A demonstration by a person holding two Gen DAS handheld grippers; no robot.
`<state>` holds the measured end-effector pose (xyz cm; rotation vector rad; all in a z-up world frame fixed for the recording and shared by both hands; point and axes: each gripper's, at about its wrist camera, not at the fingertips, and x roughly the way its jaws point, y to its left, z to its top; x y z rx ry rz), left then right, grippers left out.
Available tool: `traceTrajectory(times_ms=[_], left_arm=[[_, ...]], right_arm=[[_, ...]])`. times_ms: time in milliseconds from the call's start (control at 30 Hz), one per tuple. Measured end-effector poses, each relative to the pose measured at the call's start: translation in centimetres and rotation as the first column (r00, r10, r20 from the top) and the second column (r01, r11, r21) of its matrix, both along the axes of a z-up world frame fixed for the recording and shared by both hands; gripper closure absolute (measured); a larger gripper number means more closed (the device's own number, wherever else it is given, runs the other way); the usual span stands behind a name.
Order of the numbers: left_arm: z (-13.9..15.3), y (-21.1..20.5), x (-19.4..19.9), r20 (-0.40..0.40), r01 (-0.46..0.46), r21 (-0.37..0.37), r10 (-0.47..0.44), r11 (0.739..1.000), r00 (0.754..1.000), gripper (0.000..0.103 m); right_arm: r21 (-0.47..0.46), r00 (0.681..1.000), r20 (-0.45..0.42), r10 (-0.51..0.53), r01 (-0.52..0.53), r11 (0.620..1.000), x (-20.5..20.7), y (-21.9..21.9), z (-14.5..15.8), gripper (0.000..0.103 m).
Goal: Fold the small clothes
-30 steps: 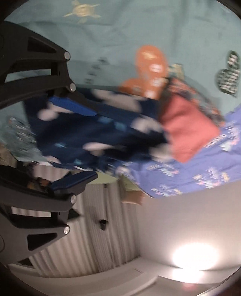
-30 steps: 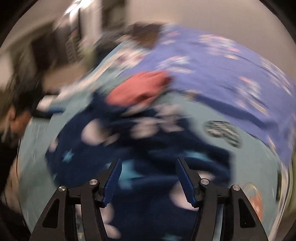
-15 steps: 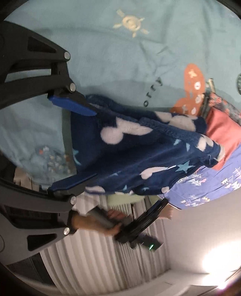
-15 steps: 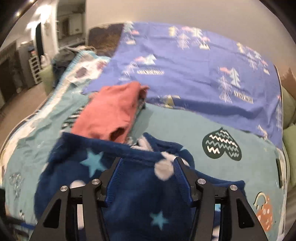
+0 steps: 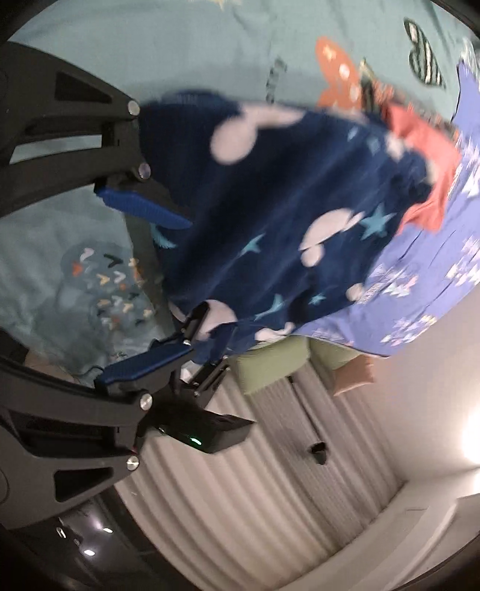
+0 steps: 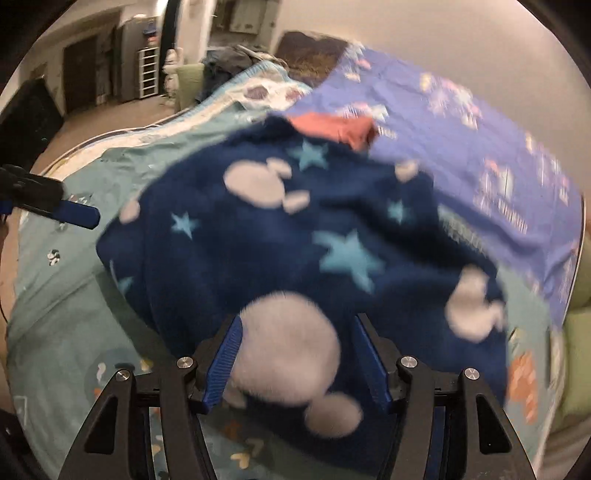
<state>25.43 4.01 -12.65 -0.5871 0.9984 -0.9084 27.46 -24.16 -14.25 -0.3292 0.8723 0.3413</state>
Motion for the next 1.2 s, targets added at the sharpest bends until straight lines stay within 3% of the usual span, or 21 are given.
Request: traceTrajectory(times_ms=[67,133,200,267,367,467,533,633,733,833,1033,1133,1200], left_arm=[[-2.2,-1.8,0.6,-0.033,0.016,0.090,-0.013,0.996,0.999,0.038],[-3.7,-2.1,0.5,-0.049,0.031,0.115,-0.025,0.993,0.998,0.043],[-4.2,-1.1,0.6,-0.051,0.034,0.089,-0.029,0.995,0.998,0.050],[-4.8,0.8,1.2,-0.119,0.026,0.029,-0.022,0.999,0.993,0.056],[-5.0,2.8,1.2,-0.183,0.000,-0.029,-0.005,1.000,0.983,0.056],[-4.0,4.4,0.6,-0.161,-0.037,-0.031,0.032,0.999,0.986,0.048],[-3.3,4.8,0.2,-0.137,-0.056,-0.036,0.051,0.998,0.989,0.044],[-3.3,5.6,0.6,-0.139,-0.096,-0.065,0.086,0.993,0.987,0.044],[-3.8,6.0,0.6,-0.183,-0.108,-0.133,0.083,0.985,0.980,0.044],[-3.6,6.1,0.5,-0.214,-0.100,-0.214,0.054,0.972,0.975,0.044],[0.4,2.2,1.8,-0.124,-0.047,-0.247,0.017,0.968,0.992,0.037],[1.2,-1.2,2.6,-0.080,-0.017,-0.185,0.002,0.983,0.997,0.035],[0.0,-2.4,2.9,-0.114,-0.019,-0.165,0.000,0.986,0.993,0.035]], right_arm=[[0.029,1.000,-0.012,-0.013,0.014,0.999,0.5,-0.8,-0.3,0.041],[0.061,0.999,-0.033,-0.022,0.024,0.998,0.9,-1.8,-0.8,0.039],[0.129,0.997,-0.072,-0.037,0.046,0.991,1.5,-3.4,-1.0,0.036],[0.193,0.993,-0.110,-0.044,0.065,0.979,1.8,-4.7,-1.2,0.036],[0.252,0.989,-0.135,-0.059,0.092,0.963,1.4,-5.7,-0.2,0.036],[0.323,0.994,-0.080,-0.077,0.099,0.941,-0.2,-6.8,2.0,0.034],[0.296,0.992,-0.056,-0.116,0.127,0.947,-0.6,-7.2,2.6,0.034],[0.158,0.979,-0.042,-0.197,0.201,0.967,-0.3,-7.3,1.4,0.034],[0.119,0.973,-0.119,-0.196,0.210,0.970,0.3,-7.3,-1.5,0.034],[0.055,0.973,-0.099,-0.207,0.213,0.976,-0.1,-6.7,-2.3,0.034],[0.138,0.985,0.022,-0.171,0.166,0.976,-0.6,-4.7,3.3,0.034],[0.135,0.986,0.029,-0.165,0.160,0.978,0.5,-3.1,3.1,0.034],[0.151,0.986,-0.014,-0.167,0.167,0.974,1.9,-2.3,1.7,0.034]])
